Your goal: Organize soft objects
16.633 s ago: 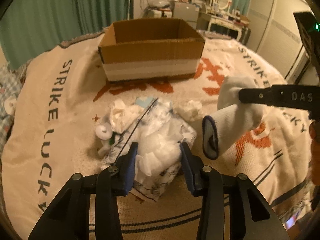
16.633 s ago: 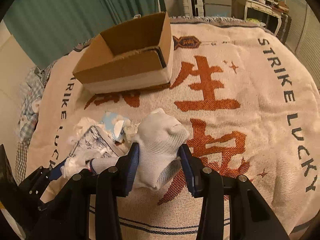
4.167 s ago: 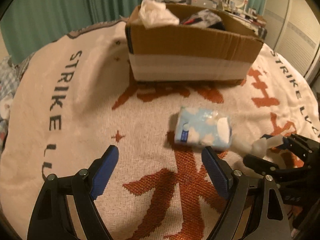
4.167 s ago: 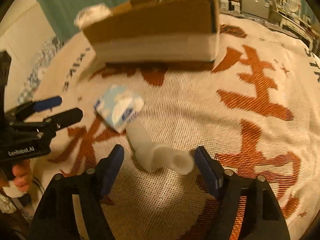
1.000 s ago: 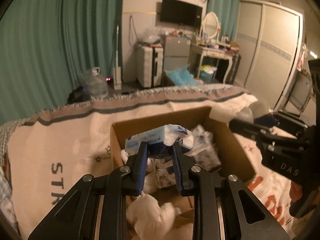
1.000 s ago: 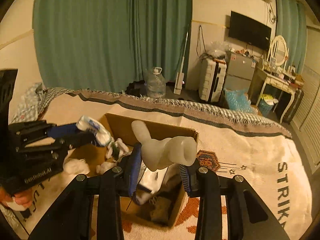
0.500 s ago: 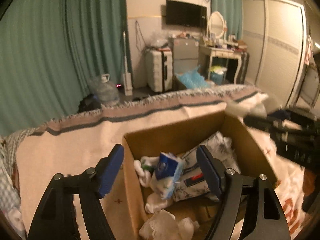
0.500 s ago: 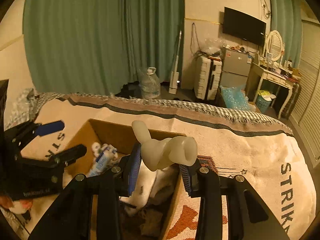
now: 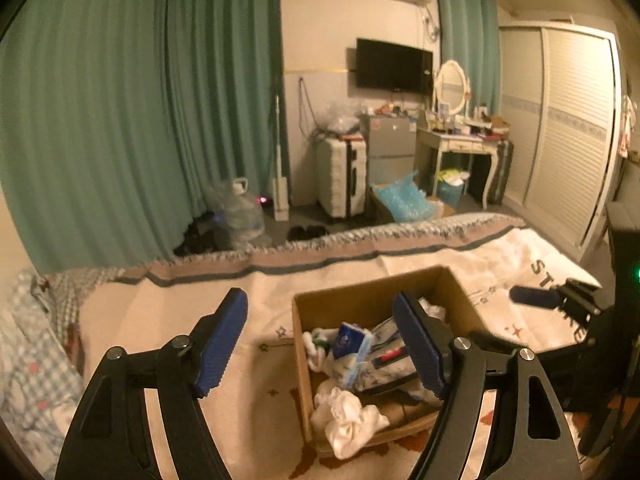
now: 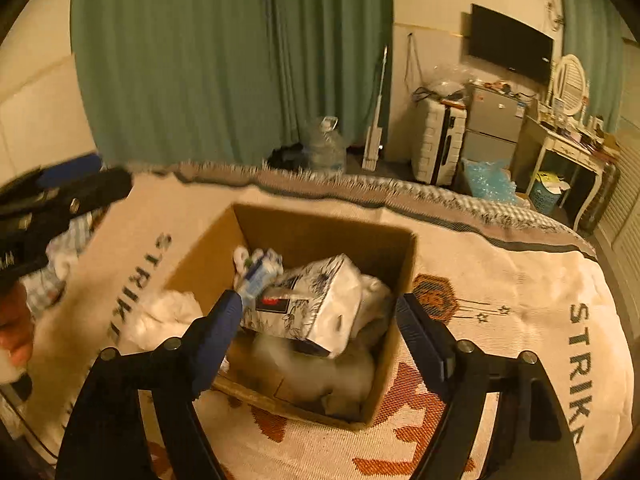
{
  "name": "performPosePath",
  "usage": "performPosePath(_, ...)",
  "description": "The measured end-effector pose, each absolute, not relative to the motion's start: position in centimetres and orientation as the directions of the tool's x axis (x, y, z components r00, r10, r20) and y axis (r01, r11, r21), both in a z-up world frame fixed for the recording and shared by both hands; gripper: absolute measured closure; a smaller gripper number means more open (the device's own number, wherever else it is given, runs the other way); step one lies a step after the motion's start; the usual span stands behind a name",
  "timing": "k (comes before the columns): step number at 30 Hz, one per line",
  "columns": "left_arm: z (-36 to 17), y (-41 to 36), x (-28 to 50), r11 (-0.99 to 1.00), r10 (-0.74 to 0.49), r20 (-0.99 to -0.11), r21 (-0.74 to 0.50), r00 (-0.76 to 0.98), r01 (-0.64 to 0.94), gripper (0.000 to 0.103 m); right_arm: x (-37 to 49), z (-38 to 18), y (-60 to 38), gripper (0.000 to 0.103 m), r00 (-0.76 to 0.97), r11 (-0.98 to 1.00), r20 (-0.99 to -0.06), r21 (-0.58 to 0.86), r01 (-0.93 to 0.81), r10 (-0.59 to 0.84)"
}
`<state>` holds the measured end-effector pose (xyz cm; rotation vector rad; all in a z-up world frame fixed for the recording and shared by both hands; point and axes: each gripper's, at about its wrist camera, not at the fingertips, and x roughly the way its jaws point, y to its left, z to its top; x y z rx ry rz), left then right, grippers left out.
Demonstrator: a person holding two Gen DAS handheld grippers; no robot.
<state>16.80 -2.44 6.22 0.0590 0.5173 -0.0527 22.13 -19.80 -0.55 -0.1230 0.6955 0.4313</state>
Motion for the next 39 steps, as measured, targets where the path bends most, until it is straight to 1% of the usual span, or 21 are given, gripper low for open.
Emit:
performPosePath(5, 10.5, -3.2, 12.4, 0.995, -0.03, -0.407, 0.07, 0.913, 0.064, 0.026, 18.6, 5.3, -21.7, 0.024, 0.759, 0.92, -0.561, 0.014, -0.391, 0.331)
performPosePath(6, 11.4, -3.4, 11.3, 0.995, -0.033, -0.388, 0.072, 0.921, 0.067, 0.021, 17.4, 6.7, -22.1, 0.023, 0.777, 0.924, -0.54, 0.003, -0.383, 0.324)
performPosePath(7, 12.1, -3.5, 10.2, 0.995, -0.031, -0.368, 0.074, 0.929, 0.063, 0.012, 16.7, 7.5, -22.2, 0.023, 0.786, 0.924, -0.527, -0.003, -0.382, 0.323)
performPosePath(9, 13.6, -3.8, 7.6, 0.996, -0.024, -0.31, 0.075, 0.951, 0.05, 0.011, 14.3, 9.8, -22.7, 0.023, 0.809, 0.925, -0.492, -0.017, -0.379, 0.322)
performPosePath(11, 14.3, -3.9, 5.7, 0.997, -0.021, -0.287, 0.07, 0.958, 0.043, 0.01, 12.1, 11.3, -22.9, 0.023, 0.824, 0.924, -0.463, -0.023, -0.381, 0.328)
performPosePath(13, 14.7, -4.0, 3.9, 0.998, -0.021, -0.272, 0.052, 0.962, 0.036, 0.01, 10.0, 12.5, -23.1, 0.014, 0.838, 0.924, -0.434, -0.034, -0.382, 0.331)
performPosePath(14, 14.6, -4.0, 3.3, 0.998, -0.022, -0.267, 0.045, 0.963, 0.036, 0.01, 8.5, 13.0, -23.2, 0.012, 0.849, 0.923, -0.41, -0.041, -0.384, 0.334)
performPosePath(16, 14.2, -4.3, 1.9, 0.999, -0.015, -0.257, 0.03, 0.966, 0.024, 0.01, 6.7, 13.4, -23.2, 0.003, 0.856, 0.918, -0.382, -0.043, -0.394, 0.349)
performPosePath(18, 13.4, -4.4, 1.1, 0.999, 0.004, -0.254, 0.037, 0.967, 0.005, 0.009, 5.6, 13.3, -23.5, 0.0, 0.86, 0.918, -0.366, -0.035, -0.395, 0.356)
performPosePath(23, 10.5, -4.5, 0.2, 0.997, 0.064, -0.282, 0.055, 0.957, -0.051, 0.009, 4.6, 11.3, -24.3, 0.0, 0.874, 0.934, -0.355, -0.004, -0.357, 0.332)
performPosePath(26, 8.4, -4.1, 0.1, 0.998, 0.056, -0.294, 0.032, 0.954, -0.049, 0.009, 4.4, 9.1, -24.8, 0.0, 0.88, 0.941, -0.348, 0.023, -0.337, 0.324)
performPosePath(32, 4.5, -4.2, 0.5, 0.995, 0.097, -0.34, 0.045, 0.935, -0.087, 0.009, 4.4, 3.8, -23.7, 0.0, 0.847, 0.932, -0.413, 0.011, -0.362, 0.335)
performPosePath(39, 2.1, -3.4, 1.0, 0.992, 0.124, -0.391, 0.033, 0.912, -0.12, 0.009, 4.9, 0.9, -23.5, 0.0, 0.826, 0.937, -0.467, 0.016, -0.35, 0.316)
